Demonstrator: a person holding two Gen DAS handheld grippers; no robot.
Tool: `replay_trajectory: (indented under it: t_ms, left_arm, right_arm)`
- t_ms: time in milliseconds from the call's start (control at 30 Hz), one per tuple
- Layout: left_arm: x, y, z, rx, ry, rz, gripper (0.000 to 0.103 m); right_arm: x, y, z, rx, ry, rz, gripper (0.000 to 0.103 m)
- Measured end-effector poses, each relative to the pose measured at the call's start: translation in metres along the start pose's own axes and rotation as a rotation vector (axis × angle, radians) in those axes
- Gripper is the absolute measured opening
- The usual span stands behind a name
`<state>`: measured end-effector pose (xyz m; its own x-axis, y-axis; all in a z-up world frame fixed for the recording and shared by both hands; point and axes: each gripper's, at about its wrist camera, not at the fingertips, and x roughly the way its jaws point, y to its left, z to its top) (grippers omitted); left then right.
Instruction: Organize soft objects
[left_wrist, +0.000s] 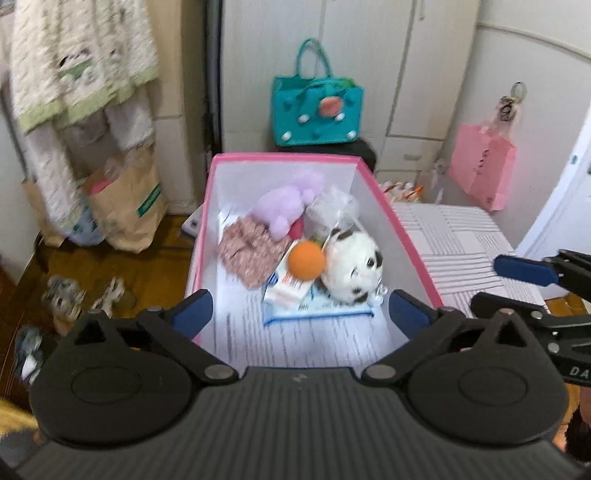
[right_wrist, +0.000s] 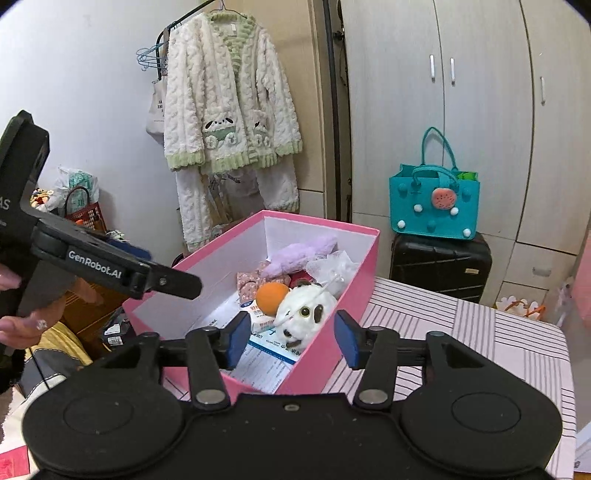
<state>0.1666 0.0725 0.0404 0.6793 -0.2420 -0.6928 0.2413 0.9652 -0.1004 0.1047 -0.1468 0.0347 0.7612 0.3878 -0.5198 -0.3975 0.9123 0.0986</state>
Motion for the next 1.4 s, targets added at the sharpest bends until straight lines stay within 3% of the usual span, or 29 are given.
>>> replay_trajectory:
  t_ms: [200, 267, 367, 500, 567, 667, 800, 1000, 1400]
  left_arm:
    - [-0.023, -0.008, -0.009, 0.014, -0.029, 0.034, 0.103]
    - [-0.031, -0.012, -0.013, 0.018, -0.056, 0.050, 0.103]
    - [-0.039, -0.018, -0.022, 0.011, -0.090, 0.053, 0.103]
    - [-0.039, -0.025, -0.036, 0.043, -0.065, 0.016, 0.103]
    - [-0.041, -0.029, -0.044, 0.048, -0.068, 0.023, 0.103]
    - [-0.048, -0.038, -0.056, 0.079, -0.100, 0.057, 0.103]
    - [-0.058, -0.045, -0.067, 0.068, -0.138, 0.056, 0.103]
    - [-0.064, -0.059, -0.083, 0.064, -0.182, 0.066, 0.103]
    - [-0.059, -0.080, -0.109, 0.055, -0.231, 0.118, 0.103]
  right_arm:
    - [-0.021, 0.001, -0.002, 0.015, 0.001, -0.027, 0.070]
    - [-0.027, -0.003, -0.003, 0.045, 0.005, -0.045, 0.088]
    - [-0.036, -0.010, -0.006, 0.128, 0.021, -0.115, 0.100]
    - [-0.052, -0.013, -0.011, 0.209, 0.064, -0.239, 0.101]
    - [-0.065, -0.015, -0.018, 0.219, 0.036, -0.217, 0.101]
    - [-0.090, -0.014, -0.030, 0.199, -0.073, -0.137, 0.101]
    - [-0.111, -0.002, -0.042, 0.139, -0.147, -0.201, 0.101]
    - [-0.116, 0.006, -0.051, 0.122, -0.161, -0.368, 0.101]
    - [-0.125, 0.016, -0.088, 0.178, -0.108, -0.455, 0.101]
